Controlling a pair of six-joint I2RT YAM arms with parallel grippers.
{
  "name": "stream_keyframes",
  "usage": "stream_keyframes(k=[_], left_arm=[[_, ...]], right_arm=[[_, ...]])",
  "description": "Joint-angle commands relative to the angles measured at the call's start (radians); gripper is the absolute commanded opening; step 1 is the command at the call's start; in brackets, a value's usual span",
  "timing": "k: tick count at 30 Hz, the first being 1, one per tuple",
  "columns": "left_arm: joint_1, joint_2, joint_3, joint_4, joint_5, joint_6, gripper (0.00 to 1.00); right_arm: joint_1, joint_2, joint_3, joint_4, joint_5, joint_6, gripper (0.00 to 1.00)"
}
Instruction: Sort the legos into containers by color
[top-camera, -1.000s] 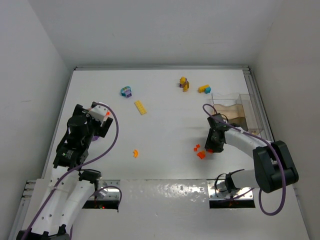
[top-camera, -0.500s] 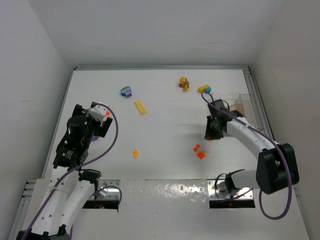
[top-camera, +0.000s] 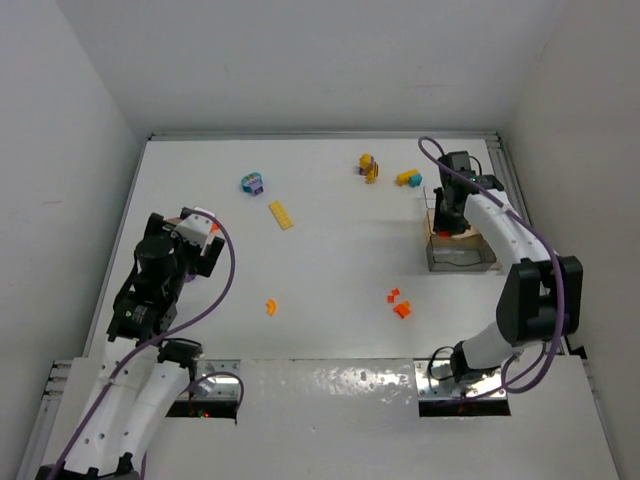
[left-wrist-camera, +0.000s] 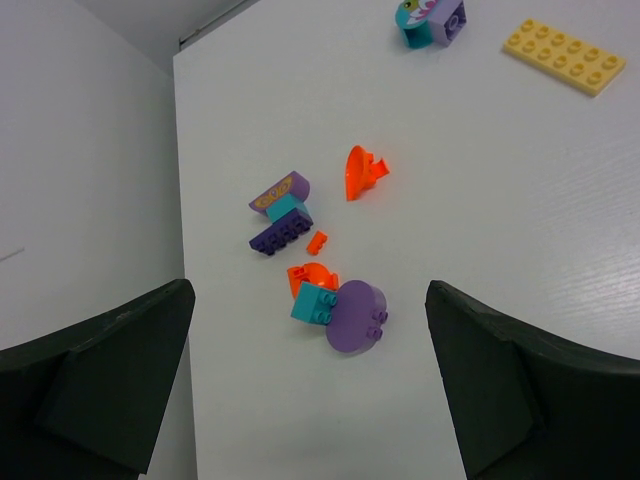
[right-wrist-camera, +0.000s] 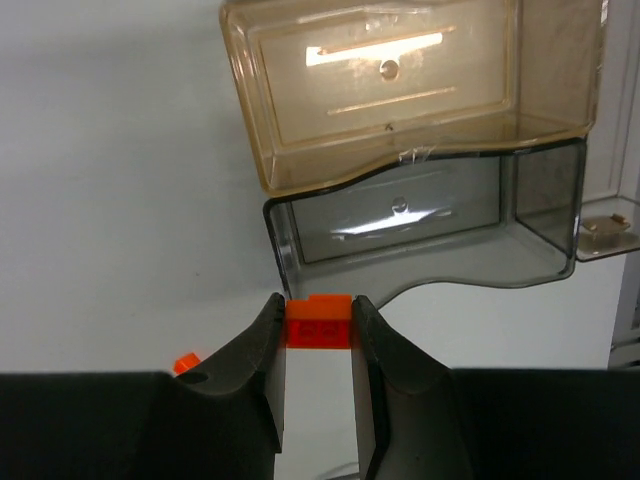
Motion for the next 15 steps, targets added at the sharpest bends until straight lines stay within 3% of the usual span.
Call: stream_keyframes(k=[1, 15], left_arm=[[-0.006, -0.026, -0.022, 0.038, -0.021, 0.0, 1.0], [-0.006, -0.038, -0.025, 0.047, -0.038, 0.01, 1.0]], right_arm=[[-0.01, 0.012, -0.023, 0.001, -0.016, -0.028, 0.0], [-0.069, 0.104, -0.06, 0.105, -0.025, -0.069, 0.02]])
